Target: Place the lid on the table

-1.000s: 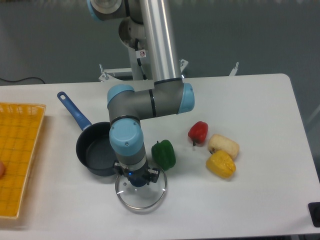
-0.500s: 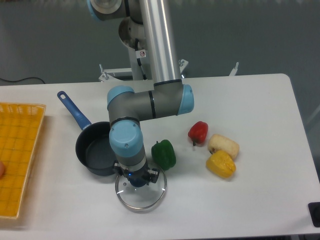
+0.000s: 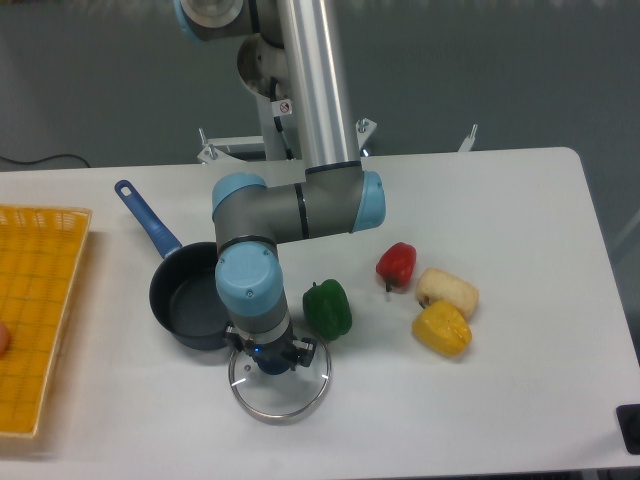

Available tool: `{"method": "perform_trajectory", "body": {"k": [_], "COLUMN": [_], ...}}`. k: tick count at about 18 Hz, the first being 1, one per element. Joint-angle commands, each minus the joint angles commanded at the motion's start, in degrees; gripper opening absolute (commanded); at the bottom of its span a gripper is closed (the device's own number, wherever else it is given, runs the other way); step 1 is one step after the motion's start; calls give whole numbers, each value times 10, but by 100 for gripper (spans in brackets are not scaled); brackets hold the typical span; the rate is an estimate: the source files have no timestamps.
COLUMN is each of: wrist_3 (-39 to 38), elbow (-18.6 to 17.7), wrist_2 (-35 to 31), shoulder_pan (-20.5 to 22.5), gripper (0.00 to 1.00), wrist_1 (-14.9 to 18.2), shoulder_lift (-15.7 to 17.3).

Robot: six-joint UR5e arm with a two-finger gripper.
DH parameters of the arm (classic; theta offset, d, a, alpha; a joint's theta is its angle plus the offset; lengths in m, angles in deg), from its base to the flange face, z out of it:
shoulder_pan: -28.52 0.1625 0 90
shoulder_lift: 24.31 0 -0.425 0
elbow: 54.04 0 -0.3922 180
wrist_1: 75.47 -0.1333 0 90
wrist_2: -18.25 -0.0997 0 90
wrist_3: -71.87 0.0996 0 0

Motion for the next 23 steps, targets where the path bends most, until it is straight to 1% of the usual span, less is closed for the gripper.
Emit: {"method": "perform_trajectory", "body": {"k": [8, 13, 23], "wrist_3": [0, 0, 1], "elbow": [0, 0, 0], "wrist_2": [0, 0, 0], "shoulder_pan": [0, 0, 0], "gripper": [57, 60, 61], "wrist_1": [0, -2, -2], "shoulder_lift": [-6, -7, -7]}}
